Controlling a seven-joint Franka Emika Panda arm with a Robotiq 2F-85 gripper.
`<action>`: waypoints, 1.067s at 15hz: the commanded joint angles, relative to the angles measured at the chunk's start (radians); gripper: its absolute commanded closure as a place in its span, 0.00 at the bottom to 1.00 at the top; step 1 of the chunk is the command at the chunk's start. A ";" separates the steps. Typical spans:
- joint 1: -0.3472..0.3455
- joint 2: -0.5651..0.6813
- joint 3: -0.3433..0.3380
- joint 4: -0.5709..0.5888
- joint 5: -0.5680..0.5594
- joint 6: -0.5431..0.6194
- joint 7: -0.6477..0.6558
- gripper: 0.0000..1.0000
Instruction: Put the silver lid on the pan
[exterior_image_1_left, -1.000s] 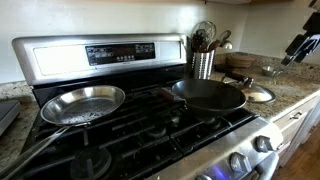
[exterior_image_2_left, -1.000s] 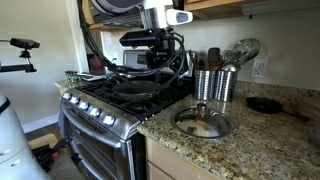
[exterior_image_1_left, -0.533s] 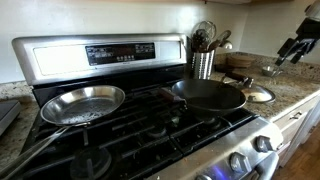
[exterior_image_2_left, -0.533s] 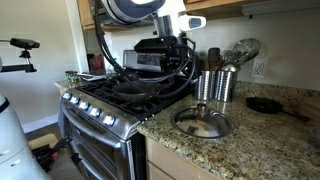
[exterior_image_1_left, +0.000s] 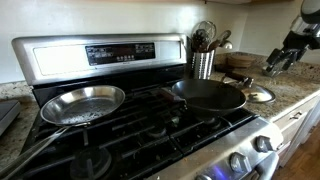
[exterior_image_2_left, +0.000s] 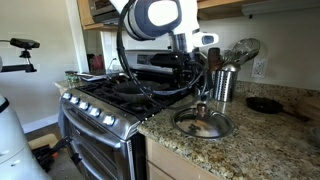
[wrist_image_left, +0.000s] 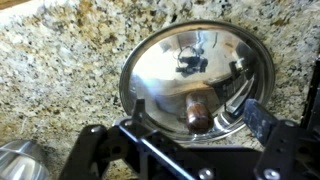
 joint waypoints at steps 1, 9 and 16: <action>-0.021 0.010 0.023 0.008 0.002 -0.002 0.001 0.00; -0.011 0.111 0.045 0.112 0.096 -0.090 -0.042 0.00; -0.038 0.246 0.075 0.242 0.107 -0.106 -0.035 0.00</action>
